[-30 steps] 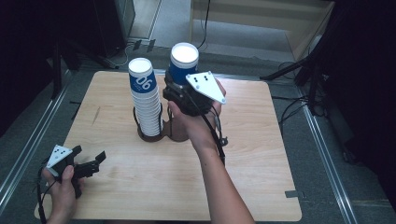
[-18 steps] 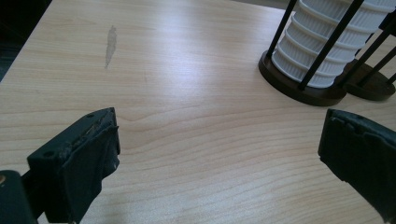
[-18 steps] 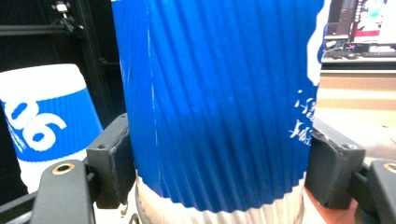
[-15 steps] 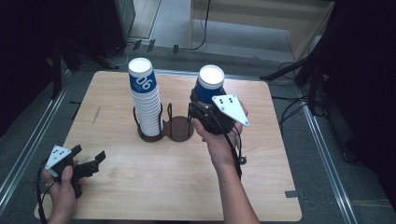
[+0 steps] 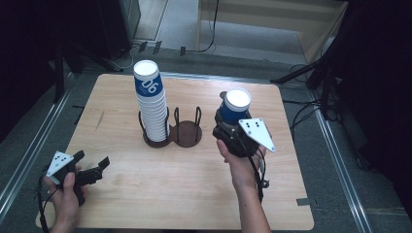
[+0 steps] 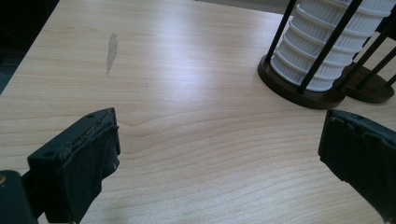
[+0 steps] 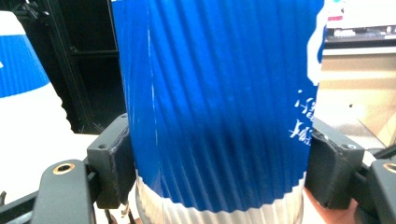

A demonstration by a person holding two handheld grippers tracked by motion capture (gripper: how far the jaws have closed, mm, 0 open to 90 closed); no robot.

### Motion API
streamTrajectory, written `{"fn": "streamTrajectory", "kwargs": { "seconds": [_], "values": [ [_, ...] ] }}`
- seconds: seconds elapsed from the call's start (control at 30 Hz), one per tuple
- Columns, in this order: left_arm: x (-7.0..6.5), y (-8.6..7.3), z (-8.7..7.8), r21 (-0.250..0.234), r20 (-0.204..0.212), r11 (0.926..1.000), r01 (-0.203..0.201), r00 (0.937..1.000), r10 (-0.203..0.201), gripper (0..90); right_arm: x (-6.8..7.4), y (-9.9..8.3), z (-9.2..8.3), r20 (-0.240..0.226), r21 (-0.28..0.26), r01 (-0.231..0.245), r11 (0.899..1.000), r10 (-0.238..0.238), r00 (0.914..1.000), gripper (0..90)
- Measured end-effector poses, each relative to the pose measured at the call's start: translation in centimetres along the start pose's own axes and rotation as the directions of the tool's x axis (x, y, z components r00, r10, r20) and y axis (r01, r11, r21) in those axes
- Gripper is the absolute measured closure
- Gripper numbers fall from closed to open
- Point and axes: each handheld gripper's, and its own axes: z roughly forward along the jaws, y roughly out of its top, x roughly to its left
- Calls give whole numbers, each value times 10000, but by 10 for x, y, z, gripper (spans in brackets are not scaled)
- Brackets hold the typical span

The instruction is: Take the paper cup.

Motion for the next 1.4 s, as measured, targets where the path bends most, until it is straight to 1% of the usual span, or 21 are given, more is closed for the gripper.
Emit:
{"fn": "streamTrajectory", "kwargs": {
  "seconds": [0.1, 0.17, 0.23, 0.27, 0.3, 0.47, 0.6, 0.67, 0.73, 0.77, 0.83, 0.97, 1.0, 1.03, 1.07, 1.2, 1.23, 1.3, 1.33, 1.4],
  "values": [
    [1, 2, 0, 42, 112, 10000, 64, 9999, -65, 0, -8, -10, -5, 102, 108, 23, 9999, -24, 9999, 226],
    [1, 3, -1, -6, 107, 9999, 107, 9999, -107, 0, -14, -17, -7, 159, 167, -170, 9997, 168, 9997, 227],
    [1, 5, -2, 34, 131, 10000, 29, 9999, -30, 0, -19, -22, -9, 235, 242, -228, 9994, 222, 9995, 227],
    [1, 6, -3, -21, 181, 10000, 98, 9998, -97, 0, -21, -24, -9, 278, 266, -256, 9993, 248, 9993, 226],
    [0, 7, -3, 3, 247, 10000, 37, 9997, -37, 0, -23, -27, -11, 301, 285, -232, 9993, 223, 9993, 226],
    [-8, 15, -4, 38, 562, 9998, -184, 9983, 181, 0, -29, -40, -17, 347, 401, -198, 9990, 185, 9992, 224],
    [-17, 21, -4, 25, 747, 9997, -244, 9969, 242, 0, -33, -53, -21, 364, 599, -139, 9981, 118, 9993, 224],
    [-21, 25, -4, 131, 919, 9990, -434, 9949, 420, 0, -35, -58, -22, 396, 680, -140, 9976, 113, 9992, 223],
    [-25, 29, -4, 141, 952, 9985, -527, 9942, 511, 0, -36, -62, -22, 429, 806, -139, 9967, 105, 9990, 222],
    [-25, 31, -5, 116, 943, 9985, -538, 9942, 525, 0, -36, -63, -22, 453, 889, -187, 9959, 148, 9989, 221],
    [-28, 35, -5, 51, 960, 9983, -582, 9937, 575, 0, -35, -65, -22, 420, 880, -241, 9958, 204, 9989, 221],
    [-32, 41, -2, 53, 1003, 9982, -603, 9932, 595, 0, -29, -71, -21, 298, 1036, -76, 9946, 45, 9995, 221],
    [-37, 46, 0, 62, 1079, 9982, -603, 9924, 592, 0, -27, -72, -21, 253, 1090, -25, 9940, -3, 9997, 221],
    [-39, 48, 0, 62, 1099, 9978, -654, 9919, 643, 0, -25, -73, -21, 209, 1096, 18, 9940, -41, 9998, 221],
    [-42, 49, 1, 29, 1173, 9977, -678, 9908, 670, 0, -24, -74, -21, 173, 1089, 36, 9940, -55, 9998, 221],
    [-50, 52, 3, 77, 1386, 9949, -1010, 9854, 989, 0, -19, -78, -20, 78, 1160, 277, 9929, -287, 9996, 221],
    [-51, 52, 3, 96, 1422, 9947, -1025, 9848, 1001, 0, -18, -79, -20, 91, 1207, 376, 9920, -390, 9992, 221],
    [-53, 54, 3, 125, 1710, 9957, -914, 9813, 880, 0, -16, -83, -19, 94, 1309, 453, 9904, -470, 9989, 220],
    [-54, 55, 2, 100, 1895, 9962, -866, 9784, 831, 0, -16, -85, -18, 92, 1351, 459, 9898, -475, 9988, 220],
    [-56, 56, 2, 101, 2036, 9956, -926, 9750, 887, 0, -14, -90, -17, 30, 1490, 466, 9877, -476, 9989, 220]
  ]
}}
